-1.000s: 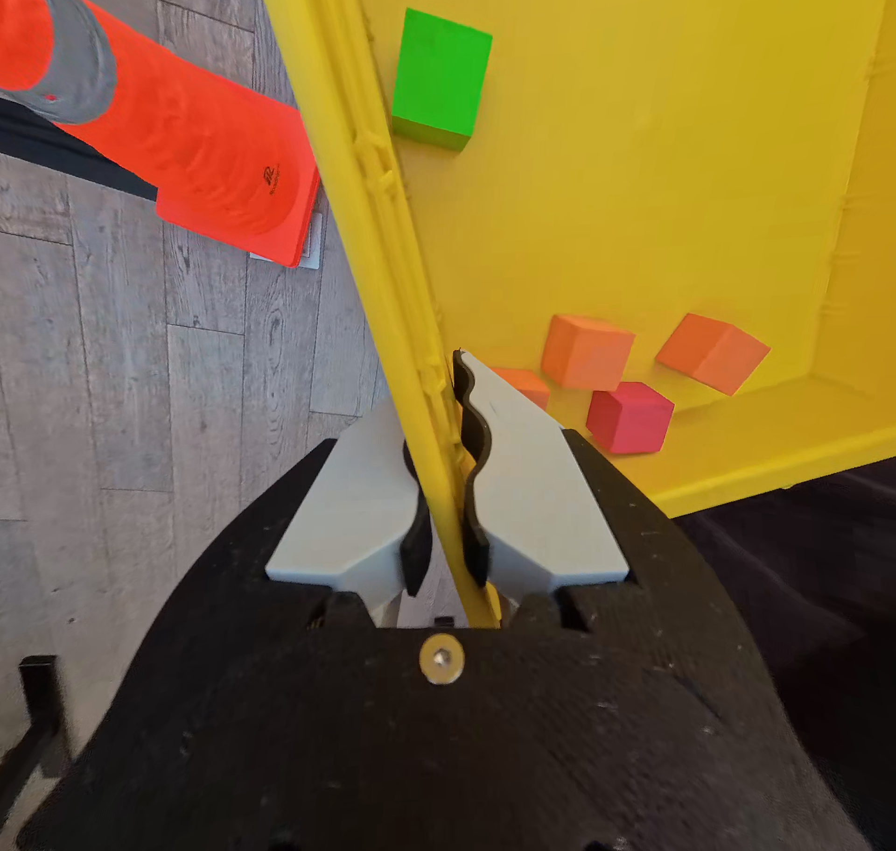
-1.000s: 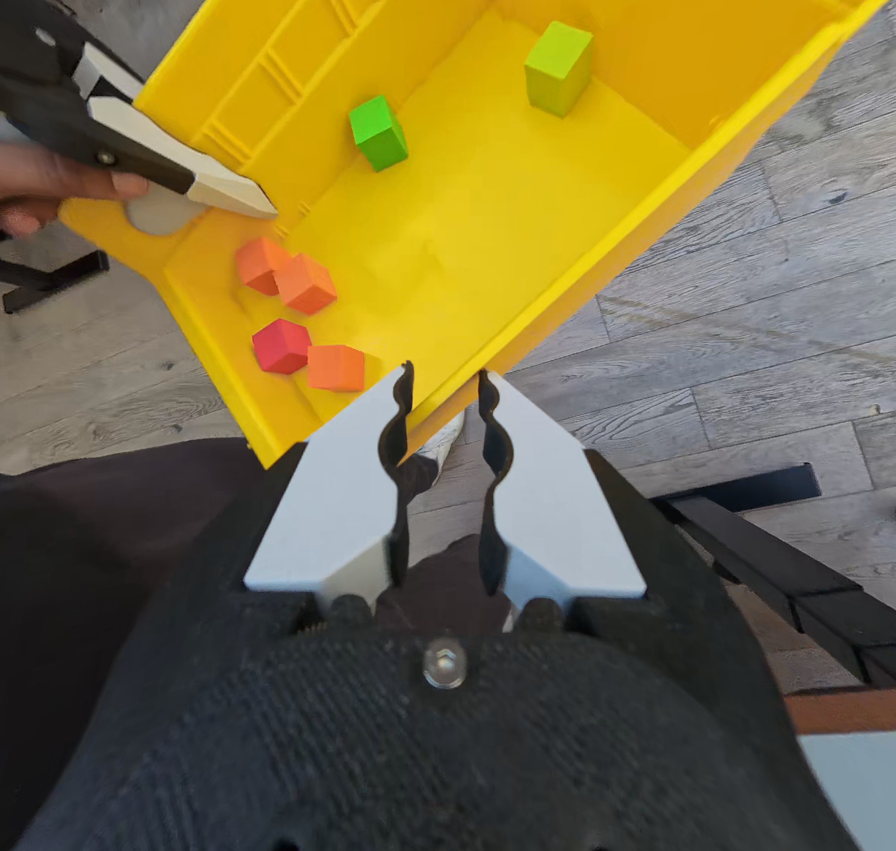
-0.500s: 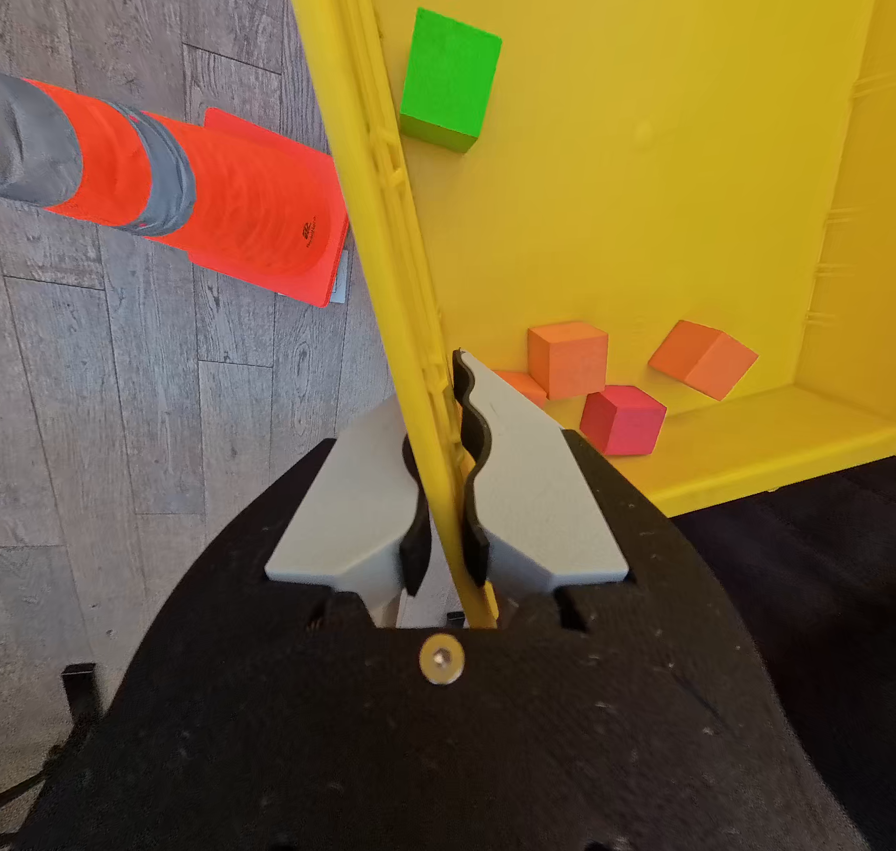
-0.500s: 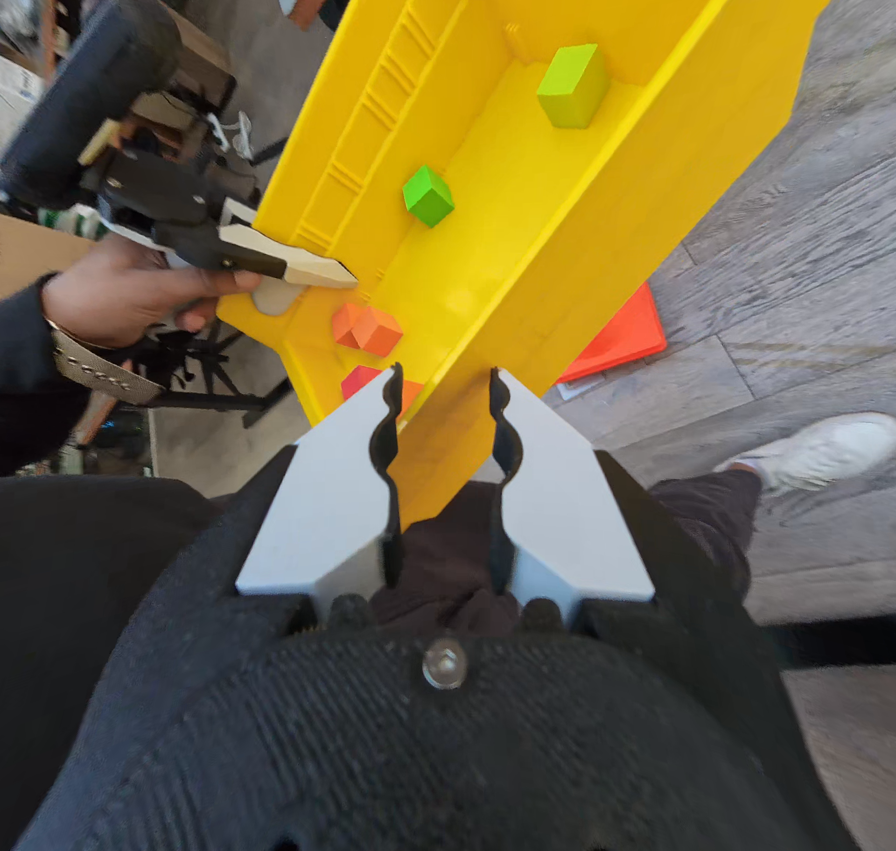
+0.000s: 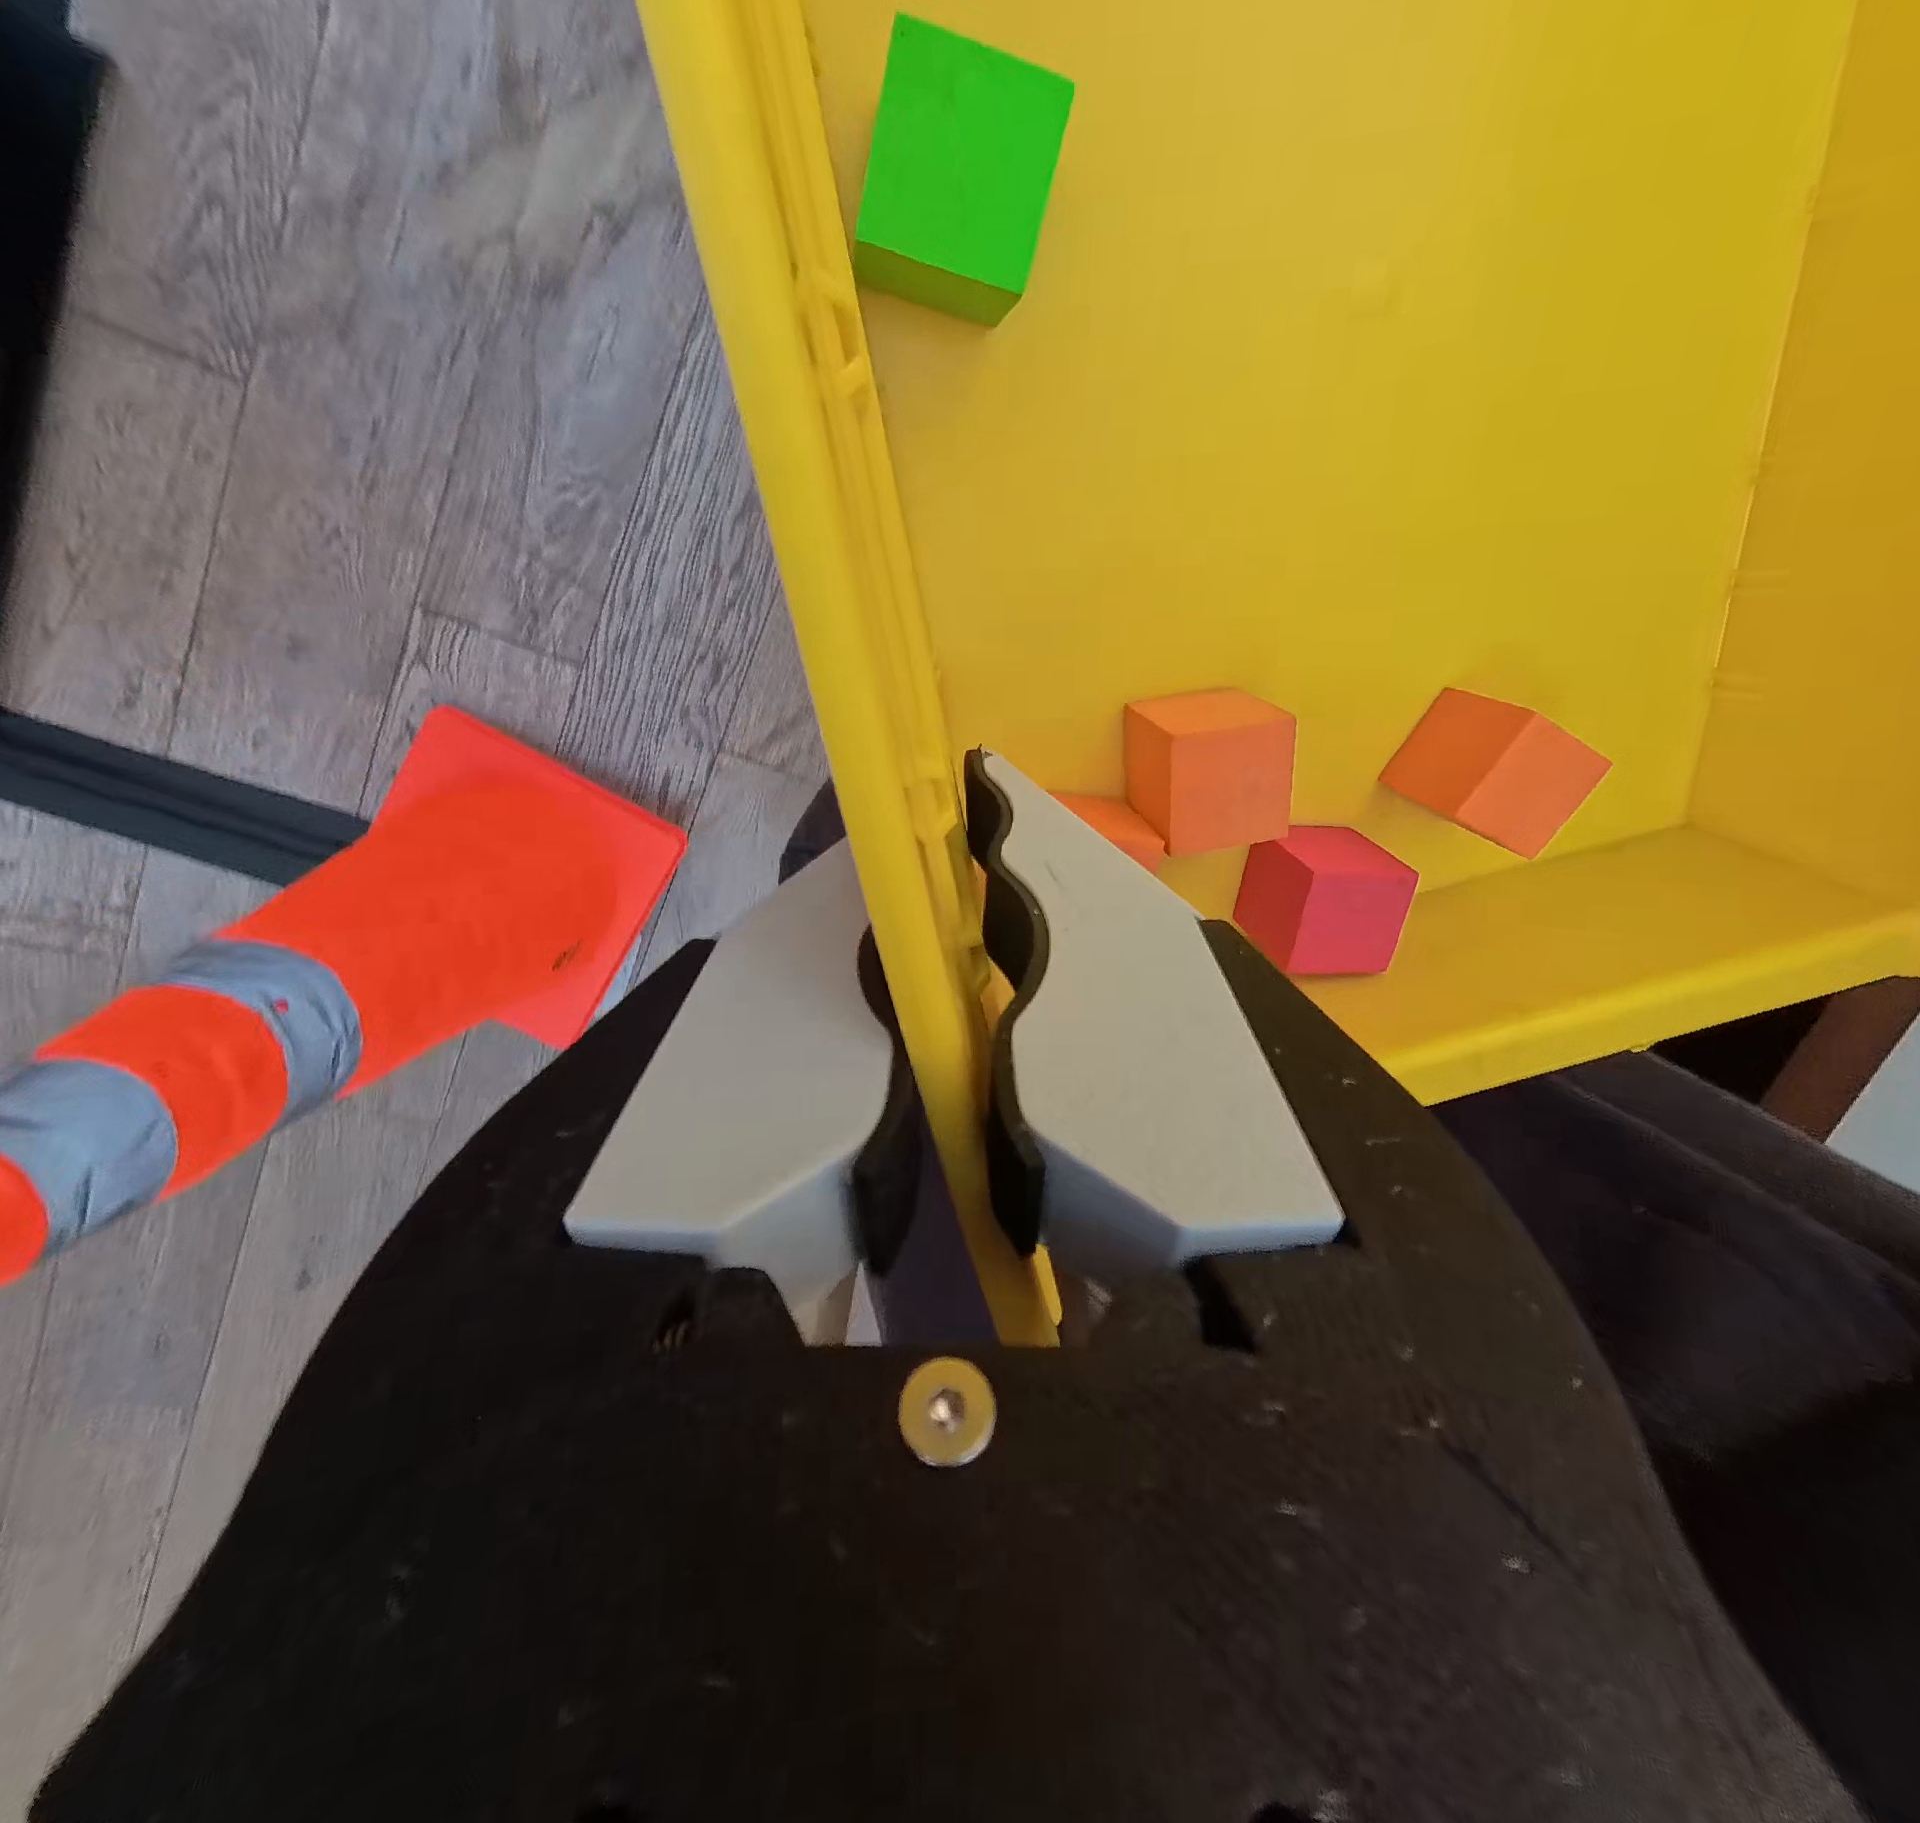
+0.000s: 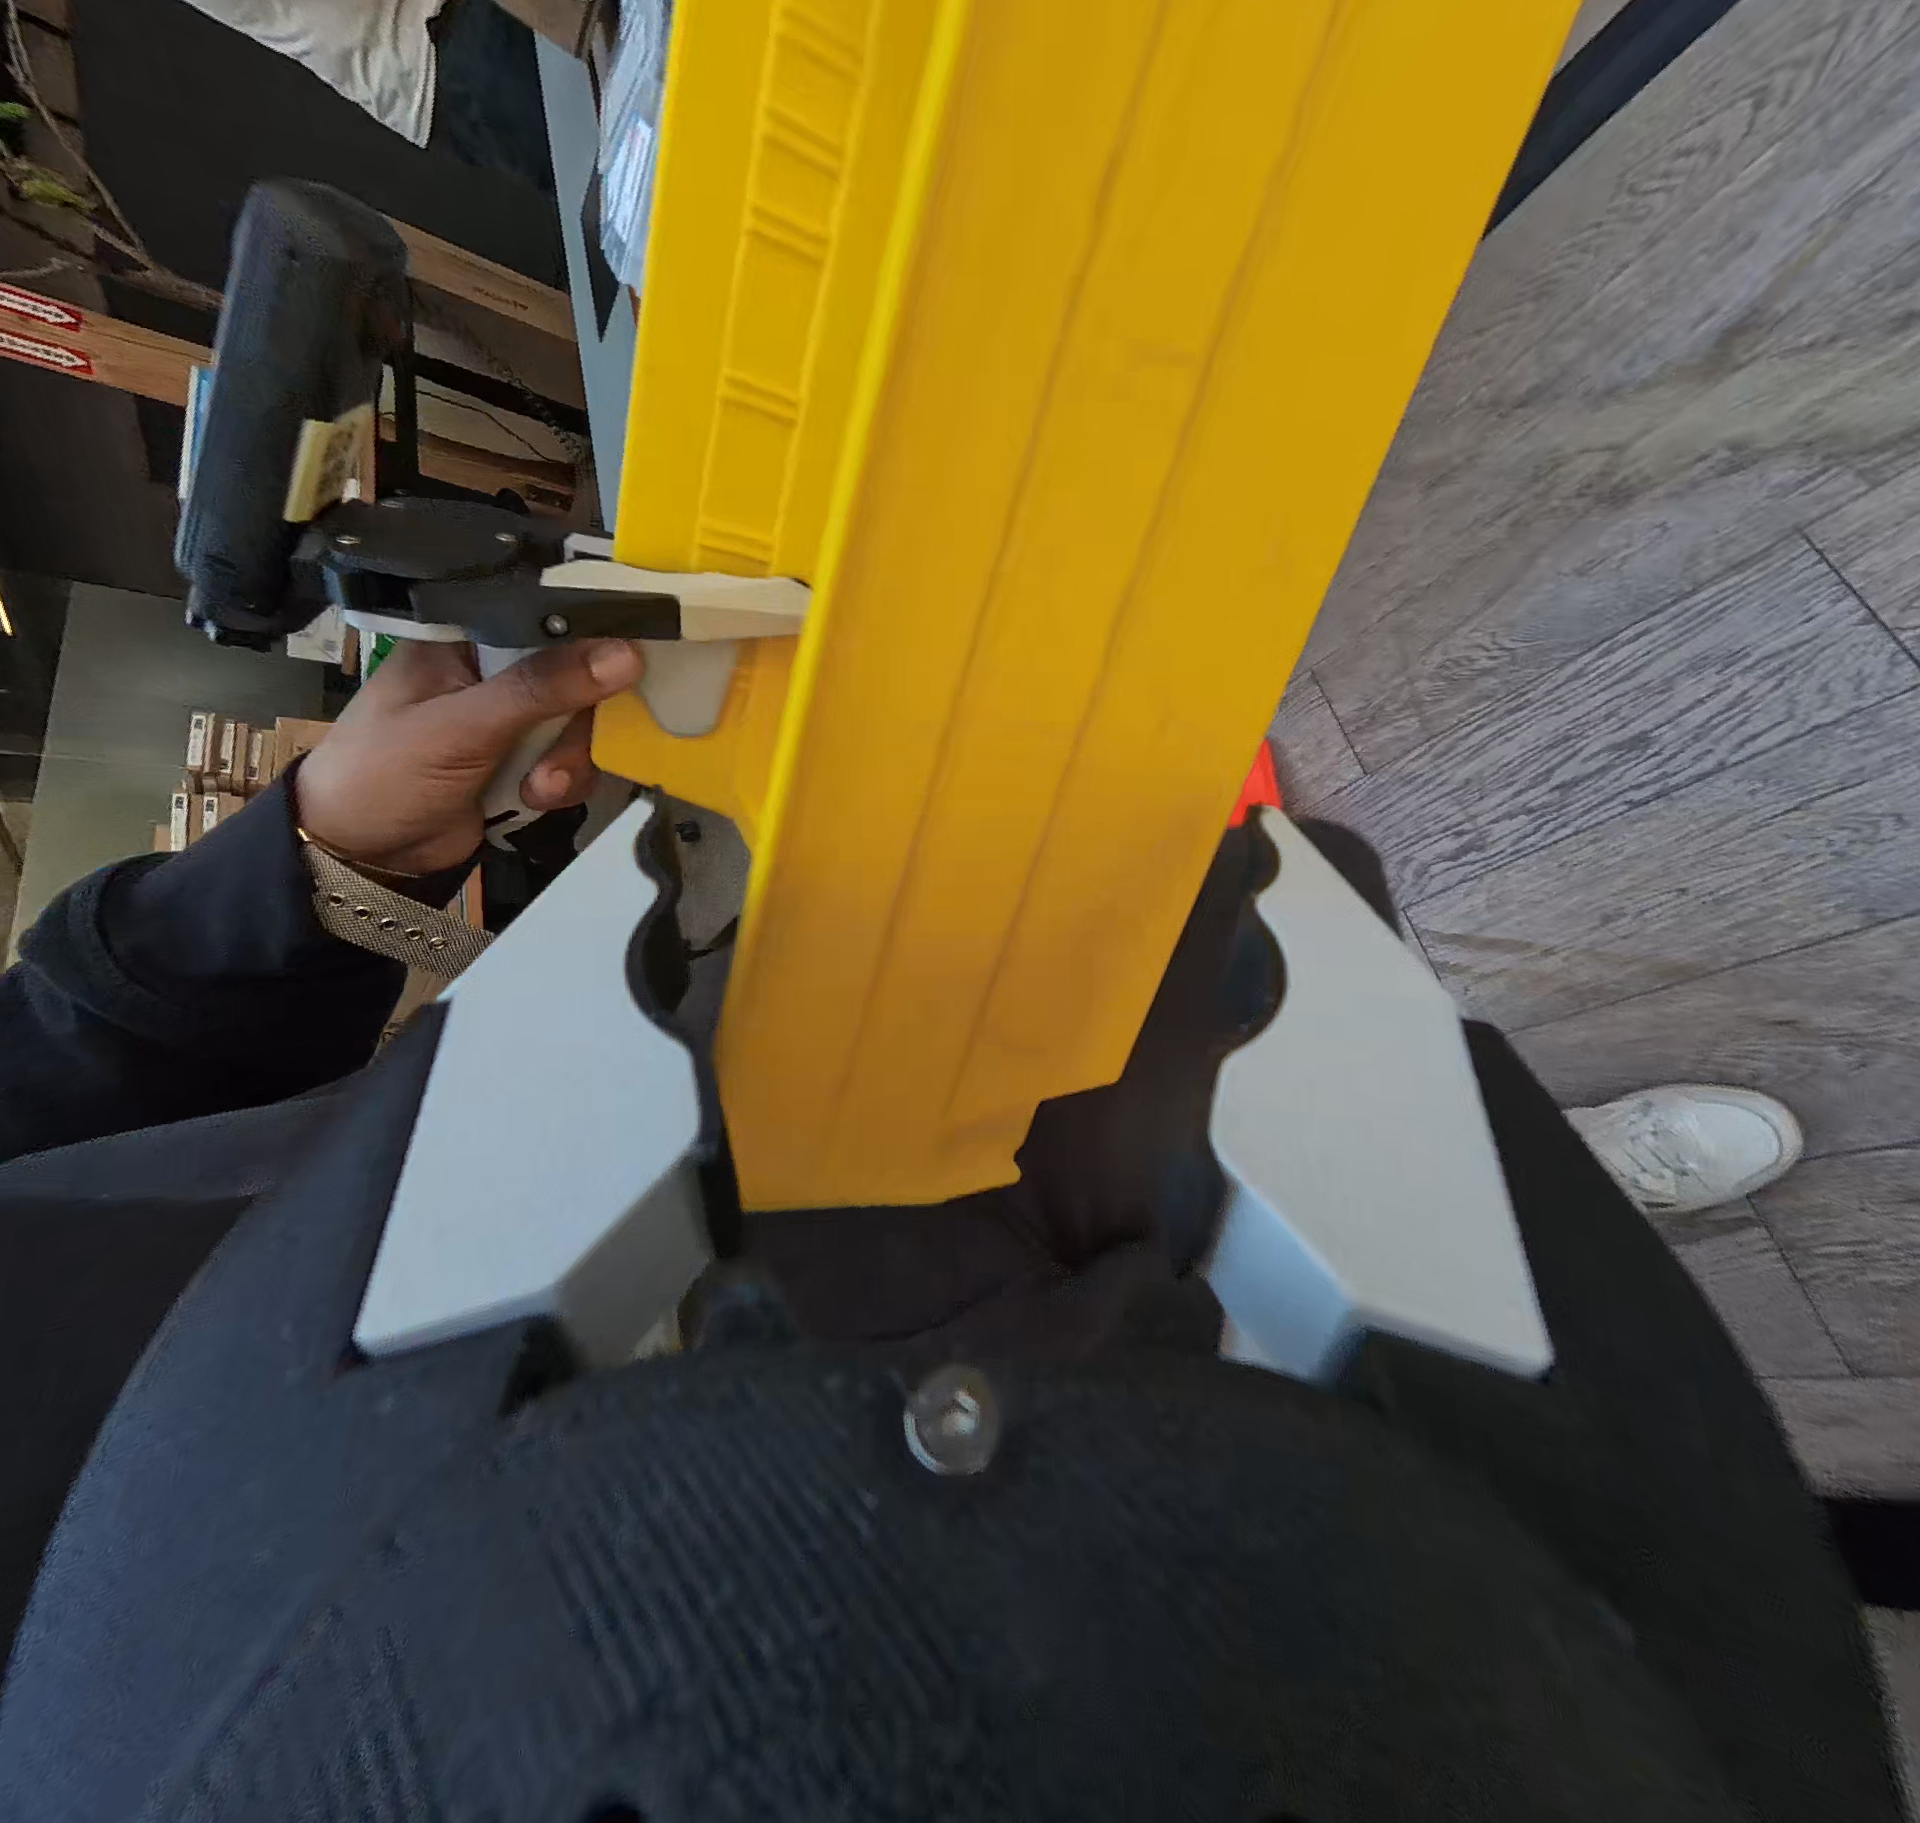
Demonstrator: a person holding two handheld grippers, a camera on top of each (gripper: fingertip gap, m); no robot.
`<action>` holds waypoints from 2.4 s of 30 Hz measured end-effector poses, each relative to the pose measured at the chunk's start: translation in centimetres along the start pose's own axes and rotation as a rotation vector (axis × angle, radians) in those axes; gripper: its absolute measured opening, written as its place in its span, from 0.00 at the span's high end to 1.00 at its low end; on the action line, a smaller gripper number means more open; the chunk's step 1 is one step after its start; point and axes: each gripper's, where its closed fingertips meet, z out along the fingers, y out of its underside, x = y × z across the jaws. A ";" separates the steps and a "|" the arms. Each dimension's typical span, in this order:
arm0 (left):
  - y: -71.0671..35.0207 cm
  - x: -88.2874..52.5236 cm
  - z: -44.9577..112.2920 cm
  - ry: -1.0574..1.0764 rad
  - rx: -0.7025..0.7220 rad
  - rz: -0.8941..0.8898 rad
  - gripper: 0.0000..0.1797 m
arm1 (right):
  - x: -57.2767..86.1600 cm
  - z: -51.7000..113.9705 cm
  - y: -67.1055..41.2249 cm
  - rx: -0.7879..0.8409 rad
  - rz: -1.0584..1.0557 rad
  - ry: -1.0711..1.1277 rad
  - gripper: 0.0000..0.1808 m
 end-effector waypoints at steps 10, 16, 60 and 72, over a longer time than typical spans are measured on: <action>-31.9 8.8 9.9 0.069 0.083 0.226 0.93 | 16.0 -3.0 -24.7 0.158 0.308 -0.242 0.23; -55.3 11.5 14.6 0.067 0.073 0.401 0.92 | 25.8 -4.0 -44.9 0.289 0.348 -0.225 0.23; -210.9 59.0 51.9 0.236 0.359 0.688 0.87 | 101.1 -42.8 -175.2 0.566 0.170 -0.060 0.36; -237.7 69.9 68.1 0.101 0.186 0.409 0.87 | 121.6 -60.0 -199.6 0.293 -0.190 0.431 0.41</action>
